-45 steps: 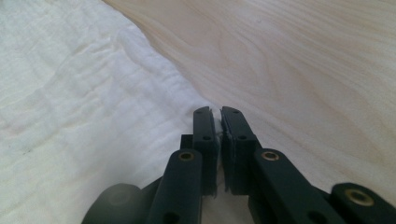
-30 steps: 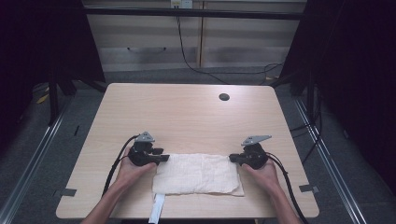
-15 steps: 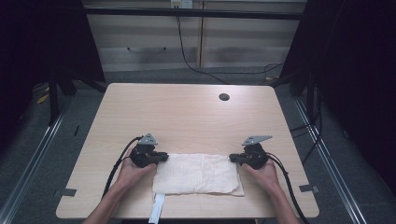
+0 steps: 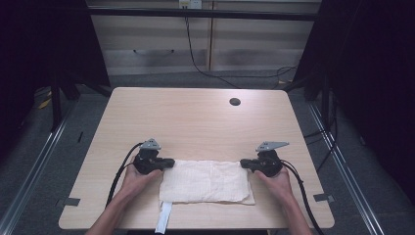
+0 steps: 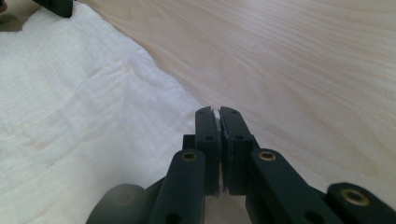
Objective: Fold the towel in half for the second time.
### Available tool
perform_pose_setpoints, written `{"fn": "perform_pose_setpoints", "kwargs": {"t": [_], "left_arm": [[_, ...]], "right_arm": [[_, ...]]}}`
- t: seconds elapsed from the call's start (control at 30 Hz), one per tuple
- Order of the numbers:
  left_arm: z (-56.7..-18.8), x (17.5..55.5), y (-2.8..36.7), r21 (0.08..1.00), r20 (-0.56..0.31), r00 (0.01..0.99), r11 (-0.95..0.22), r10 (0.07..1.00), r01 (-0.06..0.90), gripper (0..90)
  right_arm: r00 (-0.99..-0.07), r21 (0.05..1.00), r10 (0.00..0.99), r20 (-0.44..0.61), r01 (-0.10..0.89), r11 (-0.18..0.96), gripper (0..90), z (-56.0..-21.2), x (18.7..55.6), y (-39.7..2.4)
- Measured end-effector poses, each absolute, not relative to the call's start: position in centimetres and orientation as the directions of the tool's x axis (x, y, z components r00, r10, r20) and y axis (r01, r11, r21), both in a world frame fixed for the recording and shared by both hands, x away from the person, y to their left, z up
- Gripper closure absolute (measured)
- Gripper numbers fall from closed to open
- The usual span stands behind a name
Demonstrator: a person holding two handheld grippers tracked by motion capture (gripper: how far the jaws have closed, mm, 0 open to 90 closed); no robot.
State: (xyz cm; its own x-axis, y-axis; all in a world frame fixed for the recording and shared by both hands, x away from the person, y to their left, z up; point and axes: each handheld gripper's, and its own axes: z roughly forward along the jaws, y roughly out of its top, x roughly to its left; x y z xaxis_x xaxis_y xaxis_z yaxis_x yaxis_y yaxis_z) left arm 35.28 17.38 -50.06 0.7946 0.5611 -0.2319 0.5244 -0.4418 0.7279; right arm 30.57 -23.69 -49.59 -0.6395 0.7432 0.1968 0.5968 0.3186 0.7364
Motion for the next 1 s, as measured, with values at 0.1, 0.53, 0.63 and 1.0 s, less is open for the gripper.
{"fn": "perform_pose_setpoints", "kwargs": {"t": [0.1, 0.53, 0.63, 1.0], "left_arm": [[-49.8, 35.3, 17.6, 0.741, -0.240, 0.796, -0.426, 0.556, 0.520, 84.8], [-48.3, 35.1, 18.8, 0.789, -0.259, 0.790, -0.351, 0.556, 0.505, 84.8], [-47.9, 35.3, 19.2, 0.800, -0.259, 0.790, -0.336, 0.555, 0.498, 84.8], [-46.5, 37.5, 19.7, 0.820, -0.264, 0.769, -0.284, 0.583, 0.497, 84.7]], "right_arm": [[-0.637, 0.743, 0.743, 0.206, 0.596, 0.304, 87.2, -49.5, 30.5, -23.8], [-0.641, 0.788, 0.732, 0.232, 0.564, 0.244, 87.4, -48.0, 30.6, -24.0], [-0.646, 0.794, 0.730, 0.223, 0.555, 0.249, 87.3, -47.6, 30.8, -23.9], [-0.655, 0.806, 0.727, 0.204, 0.534, 0.256, 87.4, -46.0, 33.9, -23.4]]}}
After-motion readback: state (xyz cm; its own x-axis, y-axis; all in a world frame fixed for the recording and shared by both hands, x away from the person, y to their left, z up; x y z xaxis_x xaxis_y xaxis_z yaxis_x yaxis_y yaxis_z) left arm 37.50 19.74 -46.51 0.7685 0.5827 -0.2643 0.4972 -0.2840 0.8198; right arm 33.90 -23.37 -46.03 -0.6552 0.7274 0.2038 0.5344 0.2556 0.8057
